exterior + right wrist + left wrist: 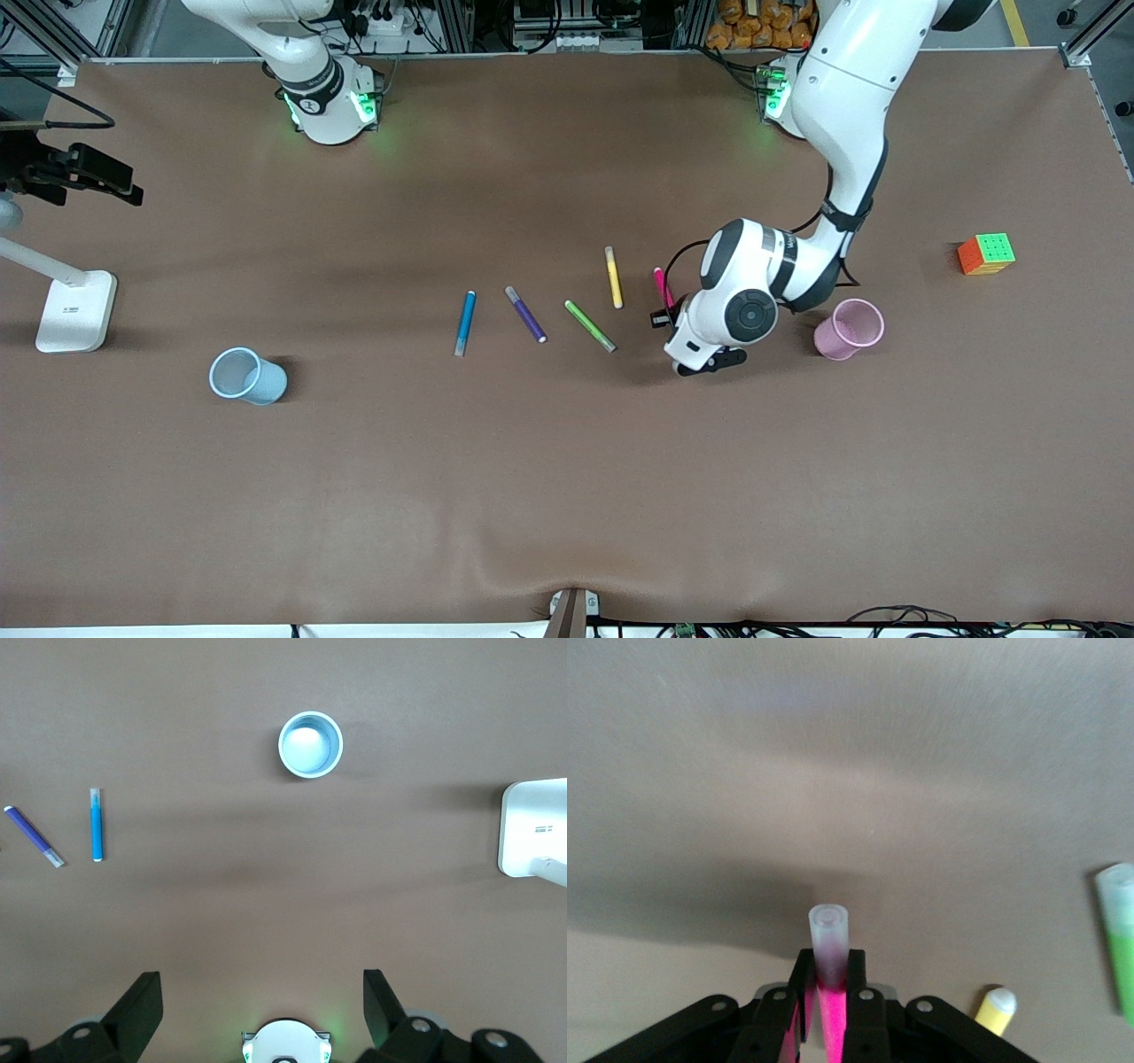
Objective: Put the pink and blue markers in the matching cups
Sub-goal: 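Lift the pink marker with the left gripper while the right gripper reaches the blue marker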
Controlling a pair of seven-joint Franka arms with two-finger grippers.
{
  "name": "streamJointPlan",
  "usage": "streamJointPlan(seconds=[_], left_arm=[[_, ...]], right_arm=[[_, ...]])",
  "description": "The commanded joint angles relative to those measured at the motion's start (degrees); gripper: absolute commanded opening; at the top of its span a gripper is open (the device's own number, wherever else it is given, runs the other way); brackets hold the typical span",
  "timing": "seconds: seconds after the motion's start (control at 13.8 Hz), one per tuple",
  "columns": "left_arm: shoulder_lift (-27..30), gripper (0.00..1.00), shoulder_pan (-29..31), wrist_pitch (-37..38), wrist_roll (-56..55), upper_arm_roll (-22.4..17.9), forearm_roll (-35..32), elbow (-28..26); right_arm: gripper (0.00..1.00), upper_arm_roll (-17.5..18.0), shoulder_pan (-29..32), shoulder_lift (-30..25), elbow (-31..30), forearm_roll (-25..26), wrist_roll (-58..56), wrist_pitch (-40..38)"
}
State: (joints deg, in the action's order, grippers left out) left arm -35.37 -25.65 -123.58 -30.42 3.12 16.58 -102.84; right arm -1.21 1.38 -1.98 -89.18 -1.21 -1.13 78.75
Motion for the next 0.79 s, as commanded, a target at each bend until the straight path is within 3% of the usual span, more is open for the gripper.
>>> streamJointPlan(seconds=[0.0, 0.36, 0.72], left_arm=[[4.59, 0.00, 3.93, 6.49, -0.69, -0.13, 0.03, 1.92], [10.49, 0.00, 9.82, 15.02, -0.69, -1.28, -1.28, 6.32], [13.57, 0.00, 10.80, 21.44, -6.66, -3.29, -5.51, 13.79]], right_arm=[[1.00, 0.24, -2.07, 2.06, 0.94, -0.82, 0.52, -0.01], [1.00, 0.15, -10.86, 8.38, 2.17, -2.75, 0.52, 0.08], [1.00, 0.15, -19.04, 20.14, 5.76, -2.48, 0.61, 0.08]])
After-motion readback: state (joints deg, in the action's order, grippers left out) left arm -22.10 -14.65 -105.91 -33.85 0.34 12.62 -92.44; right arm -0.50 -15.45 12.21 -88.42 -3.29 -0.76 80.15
